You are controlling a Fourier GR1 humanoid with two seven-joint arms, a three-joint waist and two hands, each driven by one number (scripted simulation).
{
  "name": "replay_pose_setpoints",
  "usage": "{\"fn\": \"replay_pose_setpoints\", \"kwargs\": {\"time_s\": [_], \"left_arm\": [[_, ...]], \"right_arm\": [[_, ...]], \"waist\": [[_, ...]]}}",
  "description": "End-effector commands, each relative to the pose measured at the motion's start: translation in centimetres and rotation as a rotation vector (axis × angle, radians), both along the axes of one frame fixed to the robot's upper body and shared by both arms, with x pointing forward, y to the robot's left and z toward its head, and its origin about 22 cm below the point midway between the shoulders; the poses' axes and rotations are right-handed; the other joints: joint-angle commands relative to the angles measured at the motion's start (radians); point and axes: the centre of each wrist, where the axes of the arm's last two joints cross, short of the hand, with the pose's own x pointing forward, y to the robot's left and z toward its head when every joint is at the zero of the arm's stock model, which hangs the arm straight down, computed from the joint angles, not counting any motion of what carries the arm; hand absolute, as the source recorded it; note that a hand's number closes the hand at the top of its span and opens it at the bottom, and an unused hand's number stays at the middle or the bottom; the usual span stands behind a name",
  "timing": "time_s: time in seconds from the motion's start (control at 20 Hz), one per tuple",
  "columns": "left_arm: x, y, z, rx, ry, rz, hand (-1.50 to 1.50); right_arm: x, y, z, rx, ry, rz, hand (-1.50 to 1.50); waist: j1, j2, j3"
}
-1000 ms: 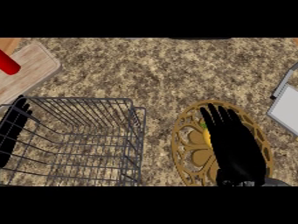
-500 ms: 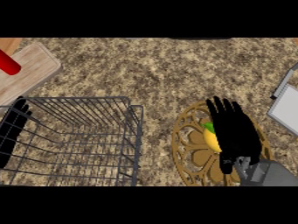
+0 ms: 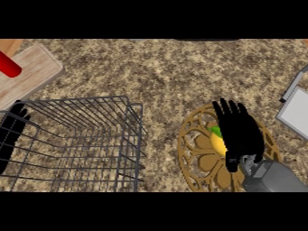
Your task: Pick the lemon from the placemat and place it in the tiered shelf
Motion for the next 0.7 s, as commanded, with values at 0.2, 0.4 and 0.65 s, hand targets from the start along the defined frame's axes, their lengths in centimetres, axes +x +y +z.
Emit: {"fn": "replay_pose_setpoints", "kwargs": {"time_s": [0.2, 0.4, 0.65], "left_arm": [[-0.5, -0.8, -1.7, -0.004, 0.028, -0.037, 0.00], [-0.1, -0.7, -1.9, -0.010, 0.018, -0.021, 0.00], [-0.2, -3.2, -1.4, 0.000, 0.016, -0.033, 0.00]], "right_arm": [[2.3, 0.6, -1.7, 0.011, 0.018, -0.012, -1.50], [1.8, -0.5, -3.2, 0.060, 0.022, -0.007, 1.50], [0.4, -2.2, -4.2, -0.011, 0.033, 0.048, 1.50]], "waist": [[0.000, 0.009, -0.013], [-0.004, 0.009, -0.013], [-0.007, 0.008, -0.013]]}}
